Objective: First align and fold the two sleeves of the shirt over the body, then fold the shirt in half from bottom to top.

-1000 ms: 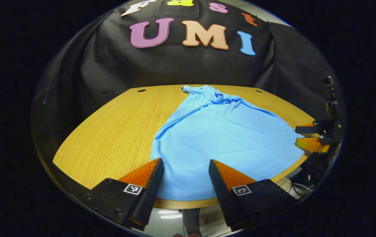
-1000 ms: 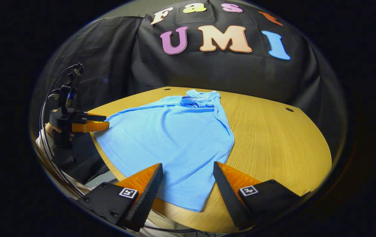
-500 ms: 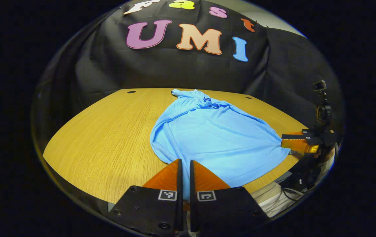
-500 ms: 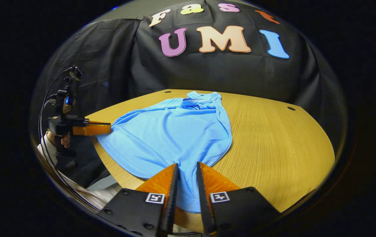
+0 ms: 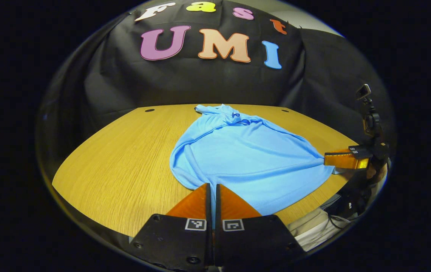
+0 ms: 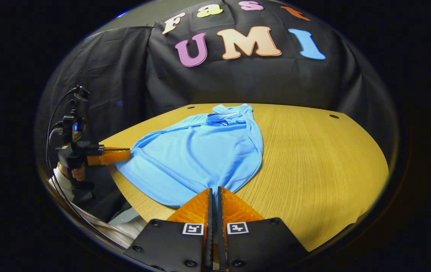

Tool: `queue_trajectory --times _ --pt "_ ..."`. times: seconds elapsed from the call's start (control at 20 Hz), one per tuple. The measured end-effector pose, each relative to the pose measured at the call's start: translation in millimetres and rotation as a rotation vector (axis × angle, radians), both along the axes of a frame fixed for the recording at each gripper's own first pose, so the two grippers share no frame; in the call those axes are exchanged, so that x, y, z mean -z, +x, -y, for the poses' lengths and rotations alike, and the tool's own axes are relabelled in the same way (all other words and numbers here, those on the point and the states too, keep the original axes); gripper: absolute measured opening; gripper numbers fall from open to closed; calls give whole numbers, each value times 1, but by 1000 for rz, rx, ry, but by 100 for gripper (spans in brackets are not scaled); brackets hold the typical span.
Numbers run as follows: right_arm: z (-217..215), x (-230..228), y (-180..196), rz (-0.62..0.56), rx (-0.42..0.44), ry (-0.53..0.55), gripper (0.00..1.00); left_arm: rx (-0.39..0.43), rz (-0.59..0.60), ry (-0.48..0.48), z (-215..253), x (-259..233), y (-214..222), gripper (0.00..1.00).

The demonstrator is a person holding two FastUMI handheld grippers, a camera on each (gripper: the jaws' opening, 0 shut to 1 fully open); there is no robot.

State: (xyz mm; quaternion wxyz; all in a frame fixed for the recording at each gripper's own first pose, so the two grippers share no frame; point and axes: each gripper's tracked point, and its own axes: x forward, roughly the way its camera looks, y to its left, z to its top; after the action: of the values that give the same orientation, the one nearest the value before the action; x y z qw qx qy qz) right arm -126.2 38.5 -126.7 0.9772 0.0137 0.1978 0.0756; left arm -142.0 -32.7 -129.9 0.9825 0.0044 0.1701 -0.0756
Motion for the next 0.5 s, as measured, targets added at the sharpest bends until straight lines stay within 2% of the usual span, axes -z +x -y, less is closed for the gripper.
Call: queue_trajectory --times 0.3,0.35,0.5 --pt "-3 0 4 -8 -12 -25 5 0 -21 -24 -1 -1 2 0" --pt "-3 -1 4 -10 -18 -40 2 1 -25 -25 -2 -1 3 0" --pt "-4 -8 7 -13 -32 -30 4 -17 -35 -34 -10 -5 7 0"
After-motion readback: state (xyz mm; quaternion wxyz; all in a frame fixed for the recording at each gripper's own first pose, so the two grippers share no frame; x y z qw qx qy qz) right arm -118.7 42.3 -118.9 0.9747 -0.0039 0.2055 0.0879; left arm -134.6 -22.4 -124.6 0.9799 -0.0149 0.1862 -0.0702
